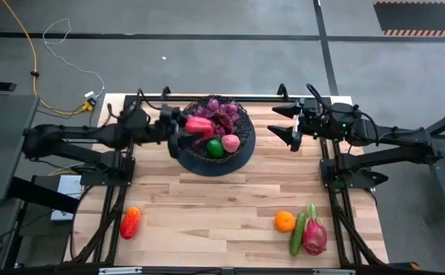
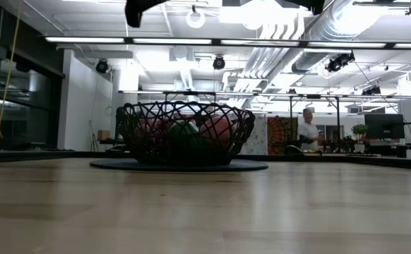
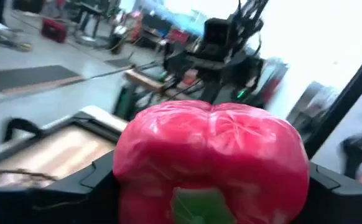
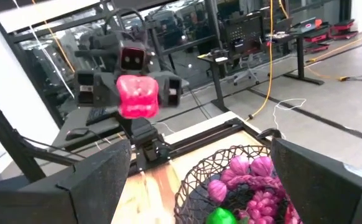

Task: Build produce basket
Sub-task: Put the red bell pepper into the wire basket

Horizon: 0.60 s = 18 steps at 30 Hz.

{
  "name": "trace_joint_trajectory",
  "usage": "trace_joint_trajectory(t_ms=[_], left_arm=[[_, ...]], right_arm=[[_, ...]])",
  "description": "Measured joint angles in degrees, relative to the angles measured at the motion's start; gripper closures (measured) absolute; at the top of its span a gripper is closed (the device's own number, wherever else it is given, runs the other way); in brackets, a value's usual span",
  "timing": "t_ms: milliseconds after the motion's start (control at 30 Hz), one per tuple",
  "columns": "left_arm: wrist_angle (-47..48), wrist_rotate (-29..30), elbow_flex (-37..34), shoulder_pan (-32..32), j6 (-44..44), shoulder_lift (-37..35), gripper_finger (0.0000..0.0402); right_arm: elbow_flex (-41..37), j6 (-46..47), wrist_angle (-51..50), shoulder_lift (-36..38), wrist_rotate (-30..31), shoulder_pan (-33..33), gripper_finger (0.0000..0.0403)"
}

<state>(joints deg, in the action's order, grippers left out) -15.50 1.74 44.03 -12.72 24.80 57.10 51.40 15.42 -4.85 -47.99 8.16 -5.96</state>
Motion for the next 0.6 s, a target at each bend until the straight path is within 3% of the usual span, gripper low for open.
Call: trace_joint_trajectory(t_ms=[167, 367, 600], left_arm=[[-5.0, 0.4, -2.4, 0.8, 10.5, 1.8, 0.012], [-5.3, 0.8, -2.4, -0.2, 7.4, 1.9, 0.0119], [-4.7, -1.7, -2.4, -1.7, 10.7, 2.5, 0.0119]], right_arm=[[0.0, 2.9, 0.0, -1.2, -0.3, 0.0, 0.0029], [0.0, -2.9, 0.0, -1.8, -3.7, 0.0, 0.0029], [0.0, -5.9, 4.1, -4.9, -4.1, 0.0, 0.0029]])
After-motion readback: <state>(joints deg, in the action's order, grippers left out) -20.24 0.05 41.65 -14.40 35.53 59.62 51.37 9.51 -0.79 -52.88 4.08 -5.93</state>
